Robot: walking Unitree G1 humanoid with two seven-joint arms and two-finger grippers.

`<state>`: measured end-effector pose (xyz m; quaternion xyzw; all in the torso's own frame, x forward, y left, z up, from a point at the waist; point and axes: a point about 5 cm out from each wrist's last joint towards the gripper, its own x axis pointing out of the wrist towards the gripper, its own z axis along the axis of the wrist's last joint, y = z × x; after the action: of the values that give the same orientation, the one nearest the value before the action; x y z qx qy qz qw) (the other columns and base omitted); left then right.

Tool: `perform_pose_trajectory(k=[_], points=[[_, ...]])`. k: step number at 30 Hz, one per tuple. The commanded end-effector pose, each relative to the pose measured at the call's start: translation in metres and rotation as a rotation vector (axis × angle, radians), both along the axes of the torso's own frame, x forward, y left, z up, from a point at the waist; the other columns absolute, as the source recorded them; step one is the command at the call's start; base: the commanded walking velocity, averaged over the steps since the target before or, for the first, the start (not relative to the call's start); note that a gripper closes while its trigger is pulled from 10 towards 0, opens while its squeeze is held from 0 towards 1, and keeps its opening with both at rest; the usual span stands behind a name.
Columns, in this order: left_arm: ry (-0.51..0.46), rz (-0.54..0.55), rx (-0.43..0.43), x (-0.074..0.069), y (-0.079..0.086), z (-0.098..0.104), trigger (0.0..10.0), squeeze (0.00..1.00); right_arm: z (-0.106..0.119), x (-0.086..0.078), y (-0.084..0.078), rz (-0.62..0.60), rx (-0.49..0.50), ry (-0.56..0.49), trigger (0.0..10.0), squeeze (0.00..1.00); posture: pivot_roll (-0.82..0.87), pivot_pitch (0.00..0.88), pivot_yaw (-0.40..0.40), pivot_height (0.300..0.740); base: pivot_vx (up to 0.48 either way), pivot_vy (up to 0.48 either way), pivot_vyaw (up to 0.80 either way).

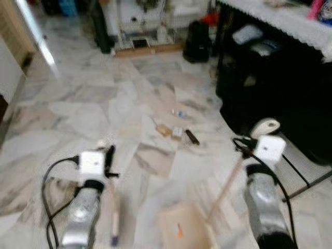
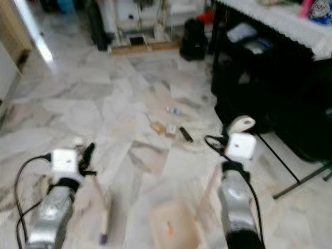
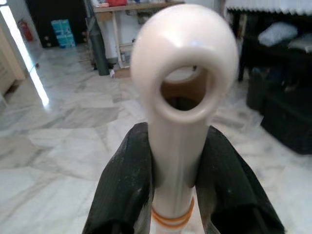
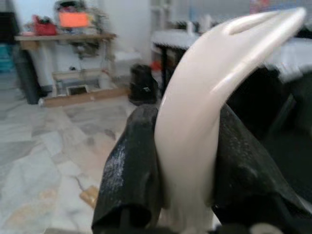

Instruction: Sweep floor

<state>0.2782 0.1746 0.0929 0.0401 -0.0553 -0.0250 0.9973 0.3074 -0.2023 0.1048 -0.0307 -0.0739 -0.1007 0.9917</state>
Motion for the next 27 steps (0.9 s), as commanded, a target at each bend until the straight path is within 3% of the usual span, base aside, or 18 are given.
perform_pose_trajectory(k=[1,20,27], points=[[-0.043,0.02,0.029,0.002,0.007,0.009,10.0,0.0,0.015,0.005,0.01,0.029,0.013,-0.064,10.0,0.0,-0.08,0.03,-0.006,0.74,0.401,0.0,0.0],[-0.049,0.015,0.022,0.003,0.007,0.01,10.0,0.0,0.01,0.002,0.007,0.011,0.01,-0.049,10.0,0.0,-0.08,0.032,-0.006,0.74,0.4,0.0,0.0],[-0.052,0.007,-0.002,0.005,0.002,0.009,10.0,0.0,-0.003,-0.007,-0.001,-0.039,0.014,-0.018,10.0,0.0,-0.09,0.01,-0.007,0.74,0.0,0.0,0.0]])
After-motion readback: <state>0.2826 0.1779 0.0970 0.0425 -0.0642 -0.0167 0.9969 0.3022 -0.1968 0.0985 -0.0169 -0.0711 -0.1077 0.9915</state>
